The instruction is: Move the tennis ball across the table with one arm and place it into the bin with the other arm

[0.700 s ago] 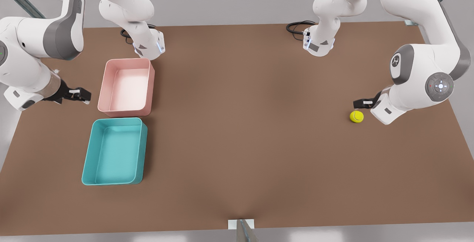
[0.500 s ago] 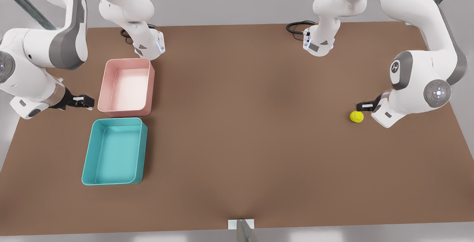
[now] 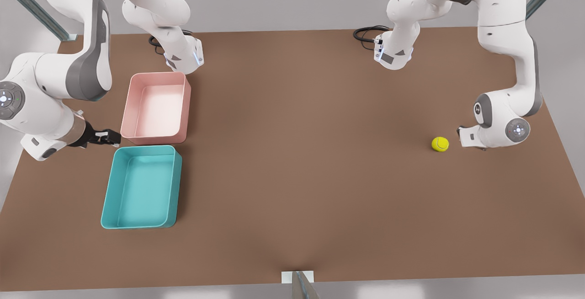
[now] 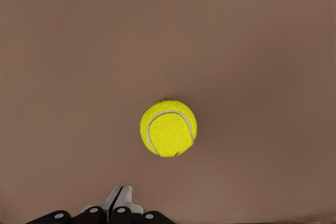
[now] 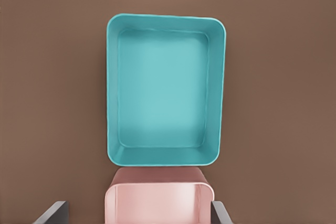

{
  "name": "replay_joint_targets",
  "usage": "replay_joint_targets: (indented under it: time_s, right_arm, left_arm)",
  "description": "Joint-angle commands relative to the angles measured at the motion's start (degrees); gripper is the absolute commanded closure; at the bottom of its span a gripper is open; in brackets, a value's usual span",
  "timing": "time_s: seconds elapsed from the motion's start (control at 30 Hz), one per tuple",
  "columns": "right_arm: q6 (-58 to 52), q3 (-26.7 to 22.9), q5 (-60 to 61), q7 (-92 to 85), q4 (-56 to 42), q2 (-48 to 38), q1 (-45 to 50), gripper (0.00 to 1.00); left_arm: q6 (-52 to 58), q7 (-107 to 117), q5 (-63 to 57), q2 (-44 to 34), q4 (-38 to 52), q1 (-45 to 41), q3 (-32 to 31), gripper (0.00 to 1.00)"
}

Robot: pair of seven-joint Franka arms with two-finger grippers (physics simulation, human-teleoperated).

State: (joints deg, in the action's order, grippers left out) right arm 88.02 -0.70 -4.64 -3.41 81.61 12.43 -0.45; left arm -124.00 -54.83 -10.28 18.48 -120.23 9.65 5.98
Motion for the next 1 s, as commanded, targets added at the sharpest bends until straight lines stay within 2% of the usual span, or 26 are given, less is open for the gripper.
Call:
replay_joint_targets:
  time_s: [0.0,0.23,0.3,0.47,0.97]
  right_arm:
    - [0.8,0.0,0.1,-1.0,0.0,0.0,0.0,0.00]
    - [0.8,0.0,0.1,-1.4,0.0,0.0,0.0,0.00]
    - [0.8,0.0,0.2,-1.4,0.0,0.1,0.0,0.00]
    - [0.7,0.0,0.2,-1.4,0.0,0.2,0.1,0.00]
    - [0.5,0.1,0.7,-1.4,0.1,0.6,0.1,0.00]
  left_arm:
    - [-16.5,-78.4,-0.3,0.1,-3.6,0.5,0.0,0.79]
    - [-16.9,-86.0,-0.2,1.1,-3.9,1.0,-0.1,0.79]
    - [-15.3,-72.7,-0.4,1.1,-5.3,1.3,-0.1,0.79]
    - [-14.6,-58.1,-0.7,2.2,-5.5,2.9,1.1,0.79]
    - [-15.0,-52.7,-1.4,6.1,-5.5,2.9,1.1,0.79]
